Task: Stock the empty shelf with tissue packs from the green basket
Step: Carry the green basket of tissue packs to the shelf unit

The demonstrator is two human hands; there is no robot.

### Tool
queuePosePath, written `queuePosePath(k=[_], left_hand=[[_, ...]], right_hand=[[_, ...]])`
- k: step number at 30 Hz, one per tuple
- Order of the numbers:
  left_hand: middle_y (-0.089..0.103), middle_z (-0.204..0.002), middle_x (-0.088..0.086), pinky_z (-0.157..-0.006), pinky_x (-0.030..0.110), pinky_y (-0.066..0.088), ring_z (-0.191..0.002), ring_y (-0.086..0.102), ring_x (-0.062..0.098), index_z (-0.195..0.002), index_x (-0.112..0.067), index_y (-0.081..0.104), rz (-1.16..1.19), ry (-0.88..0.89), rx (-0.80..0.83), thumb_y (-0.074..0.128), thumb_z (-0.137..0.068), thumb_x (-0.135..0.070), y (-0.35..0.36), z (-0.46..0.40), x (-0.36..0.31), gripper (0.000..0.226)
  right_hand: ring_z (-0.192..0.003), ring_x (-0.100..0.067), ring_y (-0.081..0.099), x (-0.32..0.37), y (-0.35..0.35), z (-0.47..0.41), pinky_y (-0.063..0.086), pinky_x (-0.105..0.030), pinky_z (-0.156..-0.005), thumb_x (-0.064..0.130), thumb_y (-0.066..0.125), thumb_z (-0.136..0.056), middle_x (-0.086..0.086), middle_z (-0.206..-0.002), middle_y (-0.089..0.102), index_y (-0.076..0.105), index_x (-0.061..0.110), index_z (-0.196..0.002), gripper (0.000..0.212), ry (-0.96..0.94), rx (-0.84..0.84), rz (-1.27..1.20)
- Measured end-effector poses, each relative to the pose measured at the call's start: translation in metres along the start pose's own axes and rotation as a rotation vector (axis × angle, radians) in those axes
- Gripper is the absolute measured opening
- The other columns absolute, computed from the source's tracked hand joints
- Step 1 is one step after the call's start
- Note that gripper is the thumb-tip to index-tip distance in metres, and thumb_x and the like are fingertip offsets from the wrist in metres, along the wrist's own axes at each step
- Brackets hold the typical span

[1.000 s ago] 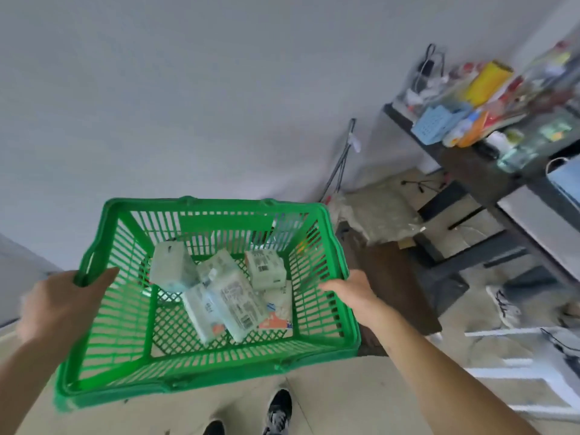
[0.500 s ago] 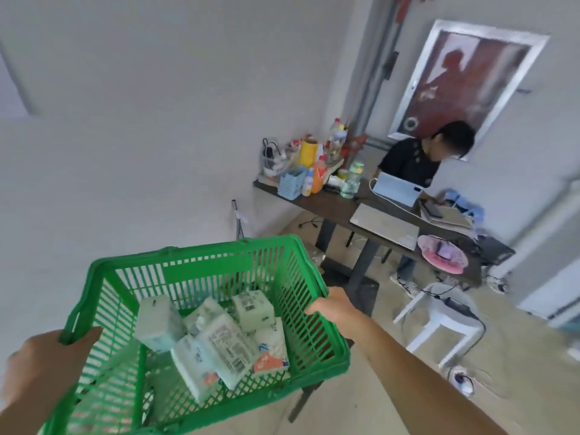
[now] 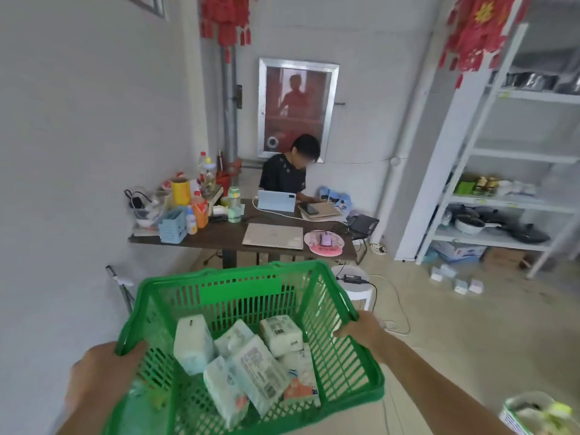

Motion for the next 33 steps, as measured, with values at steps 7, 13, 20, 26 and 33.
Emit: queuePosePath(k=[7,13,20,26,33], left_hand=[[0.074,-0.082,0.020,-0.071,0.039,0.055,-0.082,0.071,0.038,-0.090,-0.009,0.081,-0.084,0.194,0.087,0.072,-0.089,-0.055,0.069,0.052,-0.113,0.047],[0.058,-0.053,0.002,-0.057,0.030,0.042,-0.052,0.053,0.021,-0.055,-0.015,0.065,-0.067,0.208,0.133,0.075,-0.087,-0.052,0.132,0.120,-0.184,0.050],[0.066,-0.051,0.007,-0.051,0.029,0.046,-0.051,0.064,0.026,-0.053,-0.012,0.067,-0.088,0.323,0.224,0.079,-0.087,-0.043,0.225,0.180,-0.231,0.048],[0.072,-0.072,0.012,-0.067,0.036,0.054,-0.072,0.068,0.034,-0.076,-0.013,0.080,-0.100,0.351,0.296,0.081,-0.083,-0.048,0.287,0.213,-0.283,0.036],[0.076,-0.092,0.019,-0.078,0.042,0.058,-0.093,0.073,0.040,-0.097,-0.009,0.083,-0.125,0.443,0.339,0.081,-0.077,-0.052,0.359,0.212,-0.350,0.047]], right_hand=[[-0.067,-0.023,0.054,-0.091,-0.103,-0.002,0.042,-0.028,-0.058,0.005,0.086,-0.078,-0.012,-0.078,0.058,0.071,-0.001,-0.102,0.029,0.094,-0.125,-0.075],[-0.064,-0.021,0.055,-0.169,-0.189,0.005,0.041,-0.027,-0.054,0.007,0.085,-0.081,-0.009,-0.073,0.058,0.065,0.003,-0.093,0.024,0.189,-0.206,-0.115],[-0.069,-0.022,0.057,-0.257,-0.275,0.012,0.045,-0.030,-0.058,0.009,0.085,-0.082,-0.011,-0.080,0.061,0.063,0.000,-0.103,0.031,0.233,-0.266,-0.148],[-0.070,-0.025,0.055,-0.315,-0.327,0.011,0.044,-0.032,-0.061,0.008,0.084,-0.083,-0.012,-0.081,0.059,0.062,0.002,-0.105,0.031,0.301,-0.312,-0.203],[-0.070,-0.027,0.056,-0.364,-0.361,-0.005,0.044,-0.031,-0.058,0.008,0.084,-0.083,-0.014,-0.082,0.057,0.060,0.000,-0.106,0.035,0.424,-0.396,-0.267]])
Point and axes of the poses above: each hand's wrist, its own z-axis away from the middle knuckle, its own y-axis out of the palm, x = y × z, the point moved 2 cm from there along -z, towards the middle knuckle
